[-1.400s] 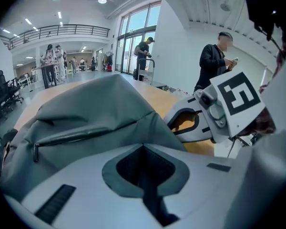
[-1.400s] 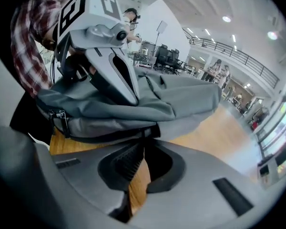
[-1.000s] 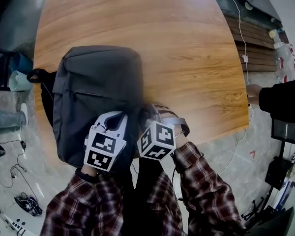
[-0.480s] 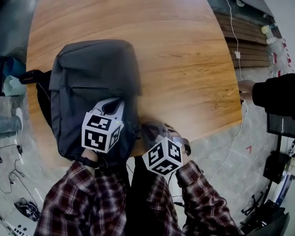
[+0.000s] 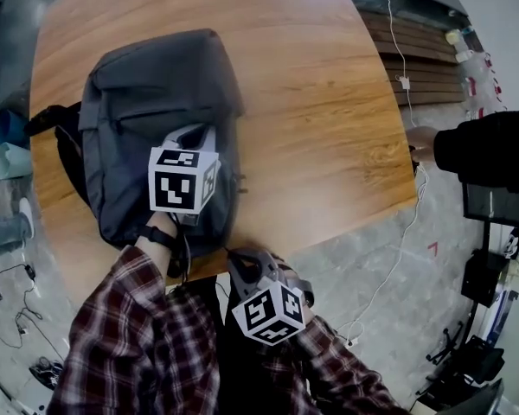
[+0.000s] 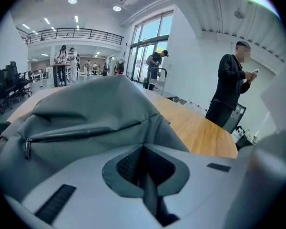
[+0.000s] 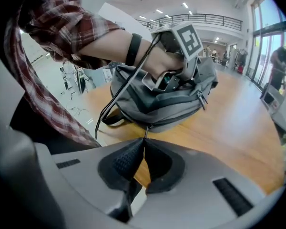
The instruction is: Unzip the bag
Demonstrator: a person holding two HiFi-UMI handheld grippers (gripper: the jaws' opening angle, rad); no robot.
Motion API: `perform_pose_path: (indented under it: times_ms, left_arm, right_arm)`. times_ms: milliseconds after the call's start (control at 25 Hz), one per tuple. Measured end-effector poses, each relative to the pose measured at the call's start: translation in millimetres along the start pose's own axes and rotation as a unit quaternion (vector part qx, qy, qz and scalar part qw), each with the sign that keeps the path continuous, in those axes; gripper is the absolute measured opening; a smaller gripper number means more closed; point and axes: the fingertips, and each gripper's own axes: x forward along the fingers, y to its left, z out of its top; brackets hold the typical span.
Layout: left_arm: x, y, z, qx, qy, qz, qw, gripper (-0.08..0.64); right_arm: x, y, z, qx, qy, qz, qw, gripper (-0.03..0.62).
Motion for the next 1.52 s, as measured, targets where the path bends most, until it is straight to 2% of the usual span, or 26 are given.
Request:
perform_pose_path:
  times_ms: [160, 240, 320, 360, 400, 480, 560, 600, 640, 680, 720, 800, 840, 920, 1040, 1120, 1160, 1200, 1240, 1320, 1400, 1520]
  left_arm:
    - [-3, -2, 5, 0.022, -0.004, -0.018, 0.9996, 0.009]
    - [-14, -2, 7, 0.060, 0.001, -0.030, 0.9978, 0.009]
    - [-33, -8, 8, 0.118, 0.008, -0.062, 0.9910, 0.009]
    - [-44, -14, 5, 0.156, 0.017, -0.086, 0.9839, 0.009]
    - [-55, -22, -1, 0.198, 0.033, -0.113, 0.9731, 0.009]
    - [-75, -35, -25, 0.284, 0.085, -0.163, 0.9408, 0.009]
    - [-89, -37, -59, 0.356, 0.141, -0.188, 0.9043, 0.009]
    - [-95, -37, -73, 0.376, 0.157, -0.190, 0.8933, 0.009]
    - [-98, -37, -82, 0.380, 0.161, -0.187, 0.8915, 0.009]
    - [-101, -39, -87, 0.366, 0.159, -0.183, 0.8984, 0.009]
    - [-103, -42, -89, 0.336, 0.152, -0.180, 0.9118, 0.009]
    - [-106, -50, -90, 0.253, 0.133, -0.167, 0.9437, 0.009]
    - [-105, -53, -90, 0.218, 0.123, -0.153, 0.9559, 0.009]
    - [-102, -59, -90, 0.169, 0.108, -0.116, 0.9728, 0.009]
    - [-92, -67, -87, 0.086, 0.107, -0.077, 0.9876, 0.008]
    - [-85, -75, -85, 0.046, 0.124, -0.093, 0.9869, 0.009]
    - [-83, -79, -82, 0.053, 0.132, -0.114, 0.9832, 0.009]
    - [-81, -81, -77, 0.083, 0.137, -0.139, 0.9772, 0.009]
    - [-80, -84, -71, 0.132, 0.135, -0.161, 0.9687, 0.009]
    - [-75, -86, -60, 0.247, 0.121, -0.184, 0.9437, 0.009]
    - [-67, -90, -57, 0.346, 0.111, -0.199, 0.9100, 0.009]
    - [-57, -95, -65, 0.452, 0.111, -0.233, 0.8538, 0.009]
  right_arm:
    - [-1, -19, -7, 0.009, 0.004, -0.020, 1.000, 0.015]
    - [-4, -27, -12, 0.004, 0.008, -0.028, 1.000, 0.015]
    - [-8, -37, -15, -0.002, 0.010, -0.039, 0.999, 0.015]
    - [-9, -43, -17, -0.004, 0.011, -0.046, 0.999, 0.015]
    - [-11, -50, -18, -0.007, 0.011, -0.054, 0.998, 0.015]
    - [-14, -66, -19, -0.011, 0.012, -0.070, 0.997, 0.015]
    - [-17, -84, -18, -0.016, 0.011, -0.087, 0.996, 0.015]
    - [-18, -94, -16, -0.022, 0.011, -0.095, 0.995, 0.015]
    - [-17, -103, -13, -0.030, 0.012, -0.103, 0.994, 0.015]
    - [-17, -112, -10, -0.040, 0.014, -0.111, 0.993, 0.017]
    - [-15, -121, -8, -0.052, 0.016, -0.119, 0.991, 0.015]
    - [-10, -138, -1, -0.070, 0.018, -0.129, 0.989, 0.017]
    - [-7, -146, 3, -0.078, 0.015, -0.132, 0.988, 0.015]
    - [0, -160, 13, -0.098, 0.011, -0.136, 0.986, 0.017]
    - [8, -180, 25, -0.118, 0.005, -0.142, 0.983, 0.015]
    - [10, -191, 30, -0.123, 0.003, -0.143, 0.982, 0.015]
    - [11, -195, 31, -0.124, 0.003, -0.143, 0.982, 0.015]
    - [10, -198, 33, -0.123, 0.002, -0.142, 0.982, 0.015]
    - [10, -200, 34, -0.122, 0.001, -0.141, 0.982, 0.015]
    - [9, -201, 35, -0.121, 0.000, -0.138, 0.983, 0.015]
    - [8, -201, 32, -0.118, 0.001, -0.134, 0.984, 0.015]
    - [9, -199, 27, -0.108, 0.004, -0.131, 0.986, 0.015]
